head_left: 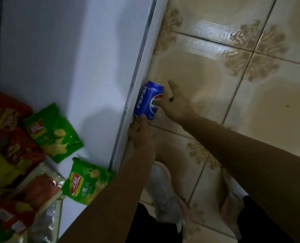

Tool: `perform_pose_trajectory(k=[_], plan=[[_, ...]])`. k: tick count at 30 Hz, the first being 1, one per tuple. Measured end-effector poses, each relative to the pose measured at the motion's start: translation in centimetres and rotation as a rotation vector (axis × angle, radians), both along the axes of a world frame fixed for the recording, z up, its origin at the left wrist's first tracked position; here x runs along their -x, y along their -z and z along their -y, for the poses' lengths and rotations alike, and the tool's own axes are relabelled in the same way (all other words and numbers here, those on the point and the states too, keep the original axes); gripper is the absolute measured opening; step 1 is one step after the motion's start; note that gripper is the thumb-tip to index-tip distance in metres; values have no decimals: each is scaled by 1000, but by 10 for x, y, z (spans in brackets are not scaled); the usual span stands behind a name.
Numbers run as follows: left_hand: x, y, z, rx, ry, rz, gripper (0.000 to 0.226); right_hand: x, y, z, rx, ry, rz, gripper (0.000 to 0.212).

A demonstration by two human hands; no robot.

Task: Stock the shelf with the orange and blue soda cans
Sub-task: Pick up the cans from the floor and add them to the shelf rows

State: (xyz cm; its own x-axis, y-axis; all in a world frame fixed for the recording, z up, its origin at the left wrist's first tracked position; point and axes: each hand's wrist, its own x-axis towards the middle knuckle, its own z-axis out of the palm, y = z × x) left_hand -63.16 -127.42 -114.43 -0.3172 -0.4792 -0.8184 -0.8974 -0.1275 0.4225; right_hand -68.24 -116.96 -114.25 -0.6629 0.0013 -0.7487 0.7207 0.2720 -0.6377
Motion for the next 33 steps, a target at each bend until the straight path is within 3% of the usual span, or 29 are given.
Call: perform_pose_trajectory(k=[3, 6, 9, 14, 18, 23, 25, 29, 33], plan=[[8, 16, -1, -108, -170, -77, 52, 15, 27, 19, 116, 101, -28, 63], [3, 24, -12, -295, -274, -35, 42, 19, 37, 26, 144, 274, 1, 47], [-4, 22, -21, -357, -378, -12, 46, 14, 38, 19, 136, 493, 135, 55], [-25, -15, -30, -419, -399, 42, 56, -24, 4, -23, 174, 545, 271, 46], [-47, -94, -38, -460, -244, 99, 64, -69, -84, -61, 381, 582, 392, 45], [-62, -247, -57, -540, -135, 197, 26, -110, -232, -101, 639, 643, 440, 56], [-68, -314, -63, -565, -142, 172, 22, -120, -297, -113, 661, 612, 430, 57], [-87, -446, -83, -545, -174, 84, 23, -128, -425, -127, 574, 511, 380, 38], [-114, -560, -100, -566, -292, -32, 31, -126, -529, -132, 532, 397, 272, 46]])
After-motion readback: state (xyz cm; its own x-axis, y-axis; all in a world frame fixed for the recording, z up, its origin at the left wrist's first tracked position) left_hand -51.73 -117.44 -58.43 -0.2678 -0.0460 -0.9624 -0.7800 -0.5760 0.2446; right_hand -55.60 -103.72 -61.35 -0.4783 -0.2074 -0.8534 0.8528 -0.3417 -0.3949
